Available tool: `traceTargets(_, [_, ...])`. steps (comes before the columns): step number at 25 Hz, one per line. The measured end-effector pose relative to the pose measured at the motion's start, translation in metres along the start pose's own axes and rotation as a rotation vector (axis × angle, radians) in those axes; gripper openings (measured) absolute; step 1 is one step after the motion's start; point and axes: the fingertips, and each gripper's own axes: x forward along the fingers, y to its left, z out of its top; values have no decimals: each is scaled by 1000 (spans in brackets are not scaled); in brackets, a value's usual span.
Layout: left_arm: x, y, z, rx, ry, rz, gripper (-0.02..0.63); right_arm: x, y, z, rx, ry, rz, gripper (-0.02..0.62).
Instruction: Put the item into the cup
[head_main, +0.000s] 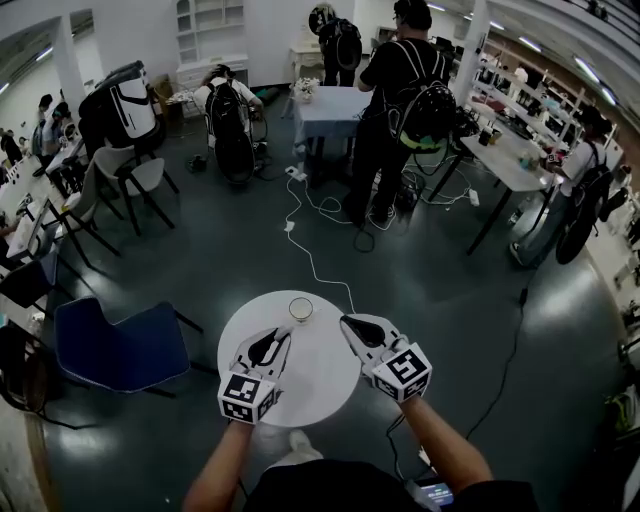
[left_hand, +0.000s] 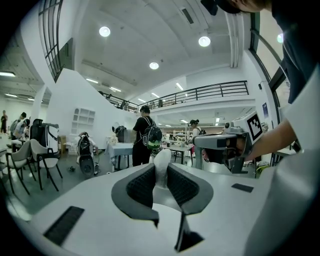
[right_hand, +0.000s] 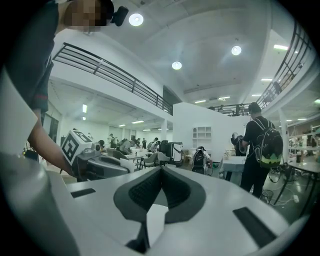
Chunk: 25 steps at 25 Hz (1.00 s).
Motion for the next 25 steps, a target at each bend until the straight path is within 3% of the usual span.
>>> traceTargets(18, [43, 102, -80, 66, 118, -60, 81, 64, 21, -59, 22, 77, -58, 17])
traceTargets(25, [79, 103, -100, 100, 201, -94, 81, 57, 8, -70, 32, 96, -79, 17])
